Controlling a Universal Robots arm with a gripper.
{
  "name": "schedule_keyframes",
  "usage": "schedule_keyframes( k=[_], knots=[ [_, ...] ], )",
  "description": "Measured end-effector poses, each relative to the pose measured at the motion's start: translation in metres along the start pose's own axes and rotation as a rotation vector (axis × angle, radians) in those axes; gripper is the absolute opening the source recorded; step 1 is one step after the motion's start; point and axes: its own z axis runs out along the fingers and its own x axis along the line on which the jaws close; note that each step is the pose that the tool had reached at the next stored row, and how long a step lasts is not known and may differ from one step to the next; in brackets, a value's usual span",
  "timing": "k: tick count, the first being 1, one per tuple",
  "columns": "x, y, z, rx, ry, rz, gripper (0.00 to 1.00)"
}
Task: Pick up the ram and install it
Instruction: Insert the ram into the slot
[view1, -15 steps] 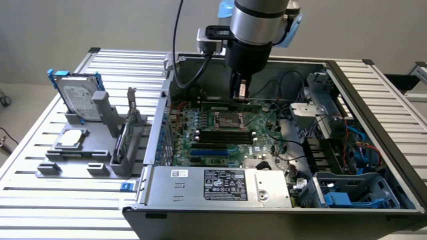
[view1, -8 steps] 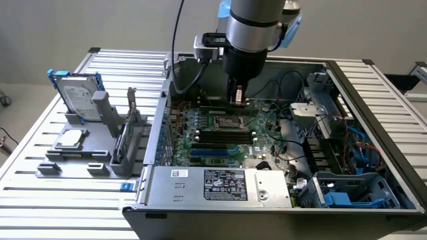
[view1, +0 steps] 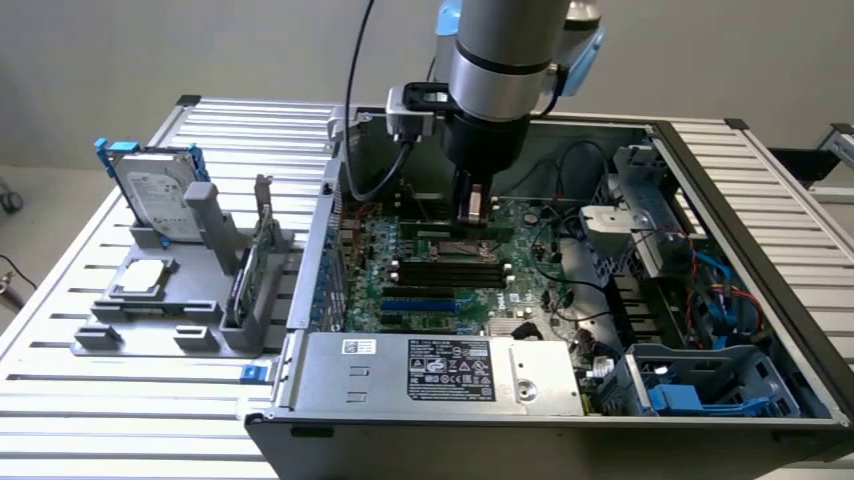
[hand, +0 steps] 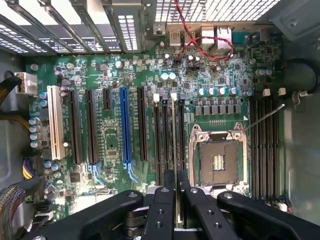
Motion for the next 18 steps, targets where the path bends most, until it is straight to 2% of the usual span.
schedule_keyframes(
  k=[5, 11, 18],
  knots=[
    [0.003, -0.0005, 0.0086, 0.0007, 0.0000, 0.000, 0.14],
    [0.004, -0.0008, 0.0117, 0.0009, 0.0026, 0.000, 0.14],
    [0.006, -0.0014, 0.0242, 0.0021, 0.0031, 0.000, 0.14]
  ],
)
